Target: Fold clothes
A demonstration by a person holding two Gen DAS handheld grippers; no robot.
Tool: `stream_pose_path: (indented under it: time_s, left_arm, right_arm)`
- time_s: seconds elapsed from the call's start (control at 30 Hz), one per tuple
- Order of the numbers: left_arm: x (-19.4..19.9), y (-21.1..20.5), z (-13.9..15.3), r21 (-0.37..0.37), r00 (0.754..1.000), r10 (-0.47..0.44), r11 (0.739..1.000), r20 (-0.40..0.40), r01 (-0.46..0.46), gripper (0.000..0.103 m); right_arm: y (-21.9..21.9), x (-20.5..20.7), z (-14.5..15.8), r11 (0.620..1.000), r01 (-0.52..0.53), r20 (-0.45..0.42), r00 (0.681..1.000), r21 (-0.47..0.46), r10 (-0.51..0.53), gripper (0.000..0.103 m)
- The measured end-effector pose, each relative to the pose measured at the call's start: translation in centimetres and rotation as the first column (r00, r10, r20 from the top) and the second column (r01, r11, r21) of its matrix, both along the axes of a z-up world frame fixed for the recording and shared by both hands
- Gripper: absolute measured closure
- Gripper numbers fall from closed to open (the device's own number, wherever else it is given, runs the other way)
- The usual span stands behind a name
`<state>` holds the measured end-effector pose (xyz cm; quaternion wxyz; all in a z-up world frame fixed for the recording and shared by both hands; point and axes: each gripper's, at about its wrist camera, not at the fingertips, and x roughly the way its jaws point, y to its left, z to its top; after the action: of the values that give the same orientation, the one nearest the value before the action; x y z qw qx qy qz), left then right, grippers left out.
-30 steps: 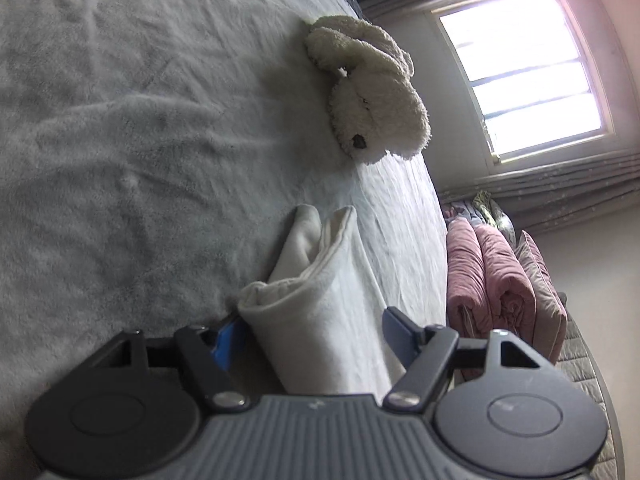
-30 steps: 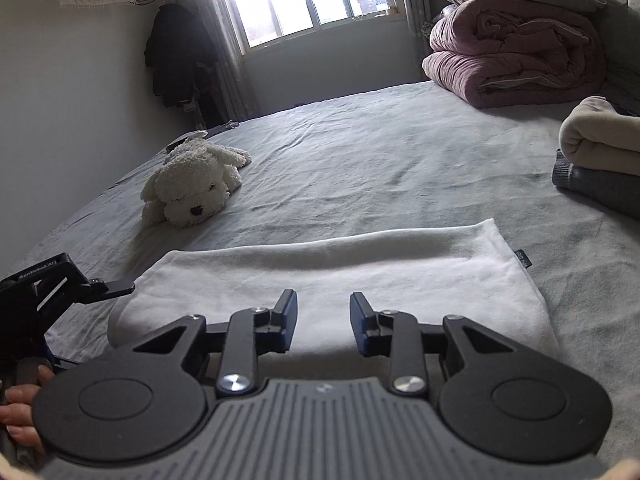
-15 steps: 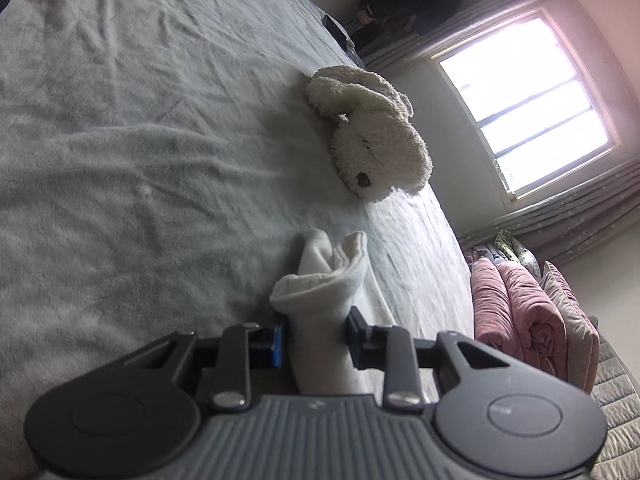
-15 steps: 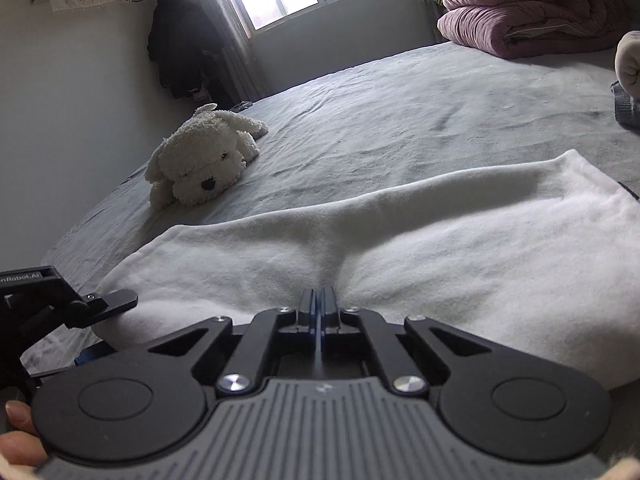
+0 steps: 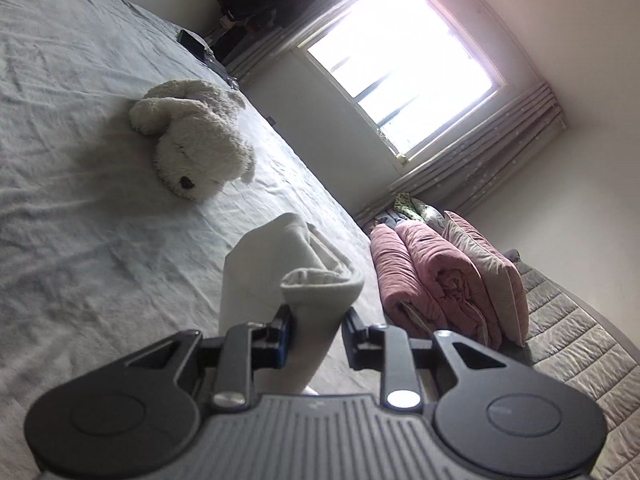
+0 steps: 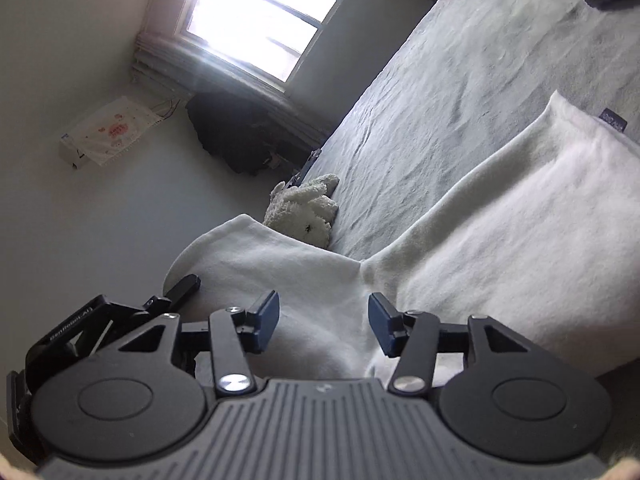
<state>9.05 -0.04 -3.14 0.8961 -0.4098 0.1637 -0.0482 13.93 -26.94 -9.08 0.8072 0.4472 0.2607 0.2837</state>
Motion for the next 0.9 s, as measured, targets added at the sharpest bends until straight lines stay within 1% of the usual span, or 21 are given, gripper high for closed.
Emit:
stream_pose_path:
  time_s: [0.07,0.13,0.27,0.37,0.43,0.47,0.5,0.57,0.6,0.63,0.7,0.73,0.8,0.83,0.9]
  left_arm:
    - [0.2,-1.6,0.0,0.012,0.998,-0.055,0.998,0.011,0.055,0.077]
    - [0.4,-3.2,-0.2,0.031,0.995,-0.101,0.994,0.005,0.101,0.077]
    - [1.4,-5.9,-1.1,0.054,0.983,-0.183,0.981,-0.017,0.184,0.077]
    - [2.5,-7.8,-2.1,0.088,0.962,-0.265,0.959,-0.069,0.271,0.077]
    - [3.0,-8.6,-3.0,0.096,0.940,-0.323,0.938,-0.112,0.334,0.076]
    - [3.0,-8.8,-3.5,0.098,0.930,-0.344,0.929,-0.130,0.357,0.076]
    - [2.8,-8.7,-3.5,0.107,0.926,-0.355,0.923,-0.128,0.369,0.076]
    - [2.2,-8.4,-3.4,0.129,0.922,-0.371,0.915,-0.108,0.383,0.072]
    - [1.9,-8.1,-3.2,0.124,0.919,-0.382,0.912,-0.095,0.391,0.070]
    - [1.6,-7.7,-3.0,0.113,0.916,-0.394,0.909,-0.082,0.401,0.065]
    - [1.1,-7.1,-2.4,0.097,0.908,-0.414,0.903,-0.066,0.419,0.061]
    - [0.9,-6.8,-2.2,0.105,0.908,-0.415,0.902,-0.065,0.420,0.058]
    - [0.5,-6.4,-2.0,0.134,0.910,-0.410,0.900,-0.068,0.415,0.056]
    - [0.4,-6.0,-1.9,0.155,0.915,-0.396,0.902,-0.073,0.403,0.056]
    - [0.4,-5.2,-2.1,0.176,0.927,-0.366,0.910,-0.086,0.376,0.056]
  right_arm:
    - [-2.0,-0.2,0.0,0.995,0.046,-0.017,0.999,0.085,-0.045,0.041]
    - [-3.8,-0.3,-0.6,0.980,0.090,-0.047,0.995,0.178,-0.083,0.039]
    - [-6.3,-0.3,-2.1,0.925,0.173,-0.115,0.983,0.337,-0.141,0.039]
    - [-6.9,-0.2,-2.7,0.895,0.177,-0.139,0.982,0.409,-0.130,0.039]
    - [-7.2,-0.3,-2.8,0.888,0.181,-0.150,0.980,0.423,-0.128,0.039]
    - [-7.2,-0.3,-2.8,0.887,0.184,-0.156,0.979,0.424,-0.129,0.038]
    - [-7.3,-0.4,-2.7,0.888,0.188,-0.162,0.978,0.421,-0.130,0.038]
    - [-7.9,-0.8,-2.5,0.891,0.186,-0.162,0.978,0.414,-0.129,0.038]
    - [-7.8,-0.9,-2.3,0.895,0.186,-0.162,0.978,0.406,-0.130,0.038]
    - [-7.8,-1.0,-2.1,0.902,0.188,-0.161,0.978,0.390,-0.134,0.038]
    - [-7.5,-1.2,-1.5,0.921,0.194,-0.157,0.977,0.339,-0.147,0.038]
    - [-7.4,-1.4,-1.2,0.929,0.195,-0.153,0.976,0.314,-0.153,0.038]
    - [-7.0,-1.7,-0.4,0.950,0.193,-0.137,0.977,0.246,-0.162,0.037]
    - [-6.7,-1.8,0.0,0.960,0.193,-0.129,0.977,0.200,-0.170,0.037]
    - [-5.7,-2.2,1.2,0.977,0.204,-0.095,0.975,0.052,-0.199,0.037]
